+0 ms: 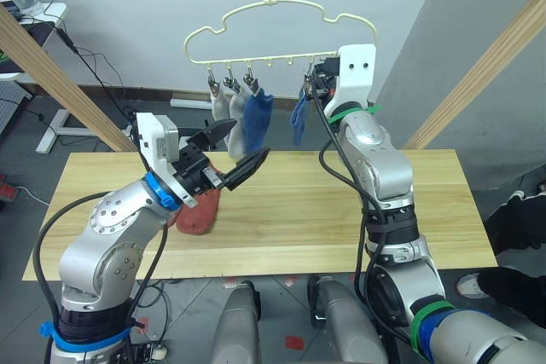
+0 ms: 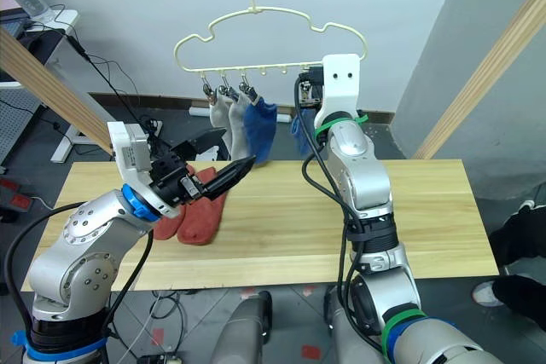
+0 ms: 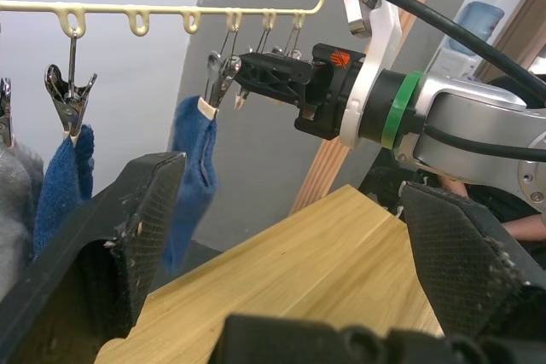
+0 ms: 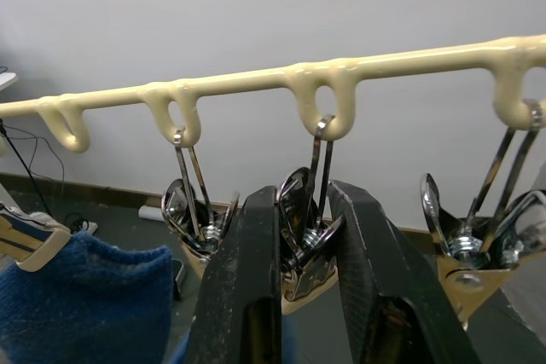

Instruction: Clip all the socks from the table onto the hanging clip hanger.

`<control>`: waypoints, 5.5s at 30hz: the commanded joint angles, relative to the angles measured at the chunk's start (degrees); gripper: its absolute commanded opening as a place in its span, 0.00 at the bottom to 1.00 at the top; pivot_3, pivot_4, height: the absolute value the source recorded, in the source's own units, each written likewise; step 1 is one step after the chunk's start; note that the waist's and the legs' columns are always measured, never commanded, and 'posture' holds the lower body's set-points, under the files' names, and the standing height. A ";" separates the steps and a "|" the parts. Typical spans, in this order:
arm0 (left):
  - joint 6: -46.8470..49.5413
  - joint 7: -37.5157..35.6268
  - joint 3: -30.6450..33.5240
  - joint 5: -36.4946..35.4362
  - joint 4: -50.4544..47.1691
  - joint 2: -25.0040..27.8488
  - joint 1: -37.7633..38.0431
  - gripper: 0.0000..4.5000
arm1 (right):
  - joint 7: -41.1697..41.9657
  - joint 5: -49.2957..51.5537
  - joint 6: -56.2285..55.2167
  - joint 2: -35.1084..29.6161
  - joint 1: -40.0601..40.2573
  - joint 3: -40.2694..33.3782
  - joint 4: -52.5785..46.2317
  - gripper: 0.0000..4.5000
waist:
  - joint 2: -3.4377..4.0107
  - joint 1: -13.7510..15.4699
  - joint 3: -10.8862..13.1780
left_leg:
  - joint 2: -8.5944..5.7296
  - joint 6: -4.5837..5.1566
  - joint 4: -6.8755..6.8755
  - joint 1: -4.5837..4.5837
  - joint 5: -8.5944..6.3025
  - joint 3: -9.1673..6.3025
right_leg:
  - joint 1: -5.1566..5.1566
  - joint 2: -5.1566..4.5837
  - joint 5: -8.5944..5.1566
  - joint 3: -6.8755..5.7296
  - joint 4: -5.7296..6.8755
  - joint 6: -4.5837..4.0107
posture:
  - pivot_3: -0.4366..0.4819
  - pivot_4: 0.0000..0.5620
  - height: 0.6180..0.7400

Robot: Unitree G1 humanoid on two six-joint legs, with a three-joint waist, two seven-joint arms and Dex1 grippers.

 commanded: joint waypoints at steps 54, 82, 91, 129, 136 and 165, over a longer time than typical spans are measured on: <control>-1.11 0.98 -1.12 0.57 -2.54 -0.52 -0.62 1.00 | 2.71 6.60 2.52 -0.77 -1.45 -2.58 -3.24 0.35 | 0.00 0.00 0.00 | 0.01 0.00 -0.01 0.00 0.00 0.00 | 0.00 0.00 0.00 0.00 0.00 0.00 | 0.50 0.54 1.00; -1.08 1.21 -1.45 0.71 -2.75 -0.70 -0.34 1.00 | 6.33 11.36 2.68 -0.31 -1.57 -2.30 -2.98 0.35 | 0.00 -0.02 0.00 | 0.00 0.00 -0.01 0.00 0.00 0.00 | 0.00 0.00 0.00 0.00 0.00 0.00 | 0.51 0.55 1.00; -0.96 1.27 -1.49 0.65 -2.78 -0.71 -0.33 1.00 | 6.68 11.62 2.70 -0.47 -1.53 -2.25 -2.85 0.09 | 0.00 -0.01 0.00 | 0.00 0.00 -0.01 0.00 0.00 0.00 | 0.00 0.00 0.00 0.00 0.00 0.00 | 0.51 0.55 1.00; -10.19 4.04 -8.64 28.03 24.14 5.12 4.90 1.00 | 16.61 52.16 48.21 -12.26 -11.27 -27.21 1.88 0.01 | 0.01 -0.16 0.01 | 0.01 0.02 -0.11 -0.03 -0.01 0.07 | -0.06 0.04 -0.01 0.04 -0.12 0.01 | 0.48 0.55 1.00; -16.04 7.52 -11.07 35.16 40.39 1.21 -3.37 1.00 | 16.95 52.03 48.25 -12.79 -10.63 -24.58 1.00 0.01 | 0.01 -0.15 0.01 | 0.01 0.03 -0.15 -0.05 -0.02 0.07 | -0.07 0.01 -0.01 0.02 -0.13 0.01 | 0.47 0.57 1.00; 0.21 2.93 -7.18 32.28 56.21 -3.49 -11.17 0.55 | 14.53 53.16 47.72 -13.25 -11.02 -24.30 0.94 0.01 | 0.02 -0.79 0.00 | -0.03 0.05 -0.06 0.04 -0.02 0.06 | -0.03 -0.03 -0.01 0.02 0.15 0.01 | 0.43 0.59 1.00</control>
